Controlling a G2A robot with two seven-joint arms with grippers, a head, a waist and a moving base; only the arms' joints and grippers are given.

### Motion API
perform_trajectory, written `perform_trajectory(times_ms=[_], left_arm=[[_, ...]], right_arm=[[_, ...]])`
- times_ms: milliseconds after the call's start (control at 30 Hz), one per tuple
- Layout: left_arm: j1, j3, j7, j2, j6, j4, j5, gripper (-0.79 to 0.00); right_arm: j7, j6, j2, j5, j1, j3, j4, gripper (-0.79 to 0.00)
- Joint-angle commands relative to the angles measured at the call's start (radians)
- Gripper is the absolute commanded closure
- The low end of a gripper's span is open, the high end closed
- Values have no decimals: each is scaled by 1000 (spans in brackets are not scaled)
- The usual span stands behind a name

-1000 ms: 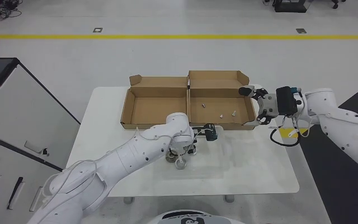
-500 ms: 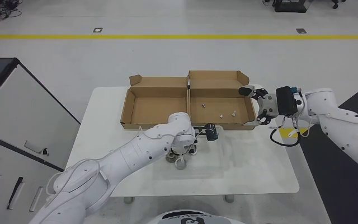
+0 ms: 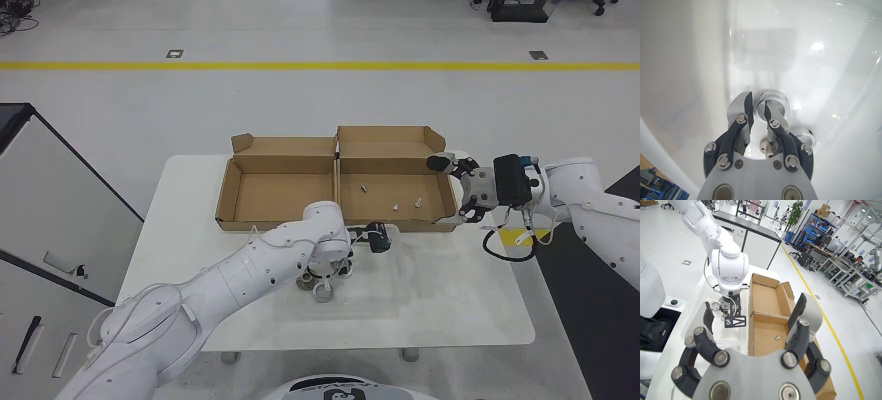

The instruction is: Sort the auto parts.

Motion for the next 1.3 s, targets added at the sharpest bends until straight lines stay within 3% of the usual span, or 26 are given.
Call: perform_trajectory(times_ms=[0,300,333,400,433,867,1067,1267], left_arm=[[2,-4,0,1,2,1,6,-225],[18,-3,4,-2,-5,14,19,-225],[19,-4,5,-2,-6,17,19,-203],[18,-5,7,-4,-5,20,22,-15],[18,-8,8,-4,-4,20,23,0],[39,-58,3,19,-8,-41,41,0],[70,-114,-14,53,-6,-137,67,0],[157,-227,-37,118,-25,-307,102,0]], right_arm=[[0,0,0,0,0,0,0,-785],[0,0,0,0,0,0,0,-785],[0,0,0,0,0,0,0,-785],[0,0,0,0,0,0,0,-785],[0,0,0,0,0,0,0,-785],[0,0,0,0,0,0,0,-785],[0,0,0,0,0,0,0,-785],[0,0,0,0,0,0,0,-785]])
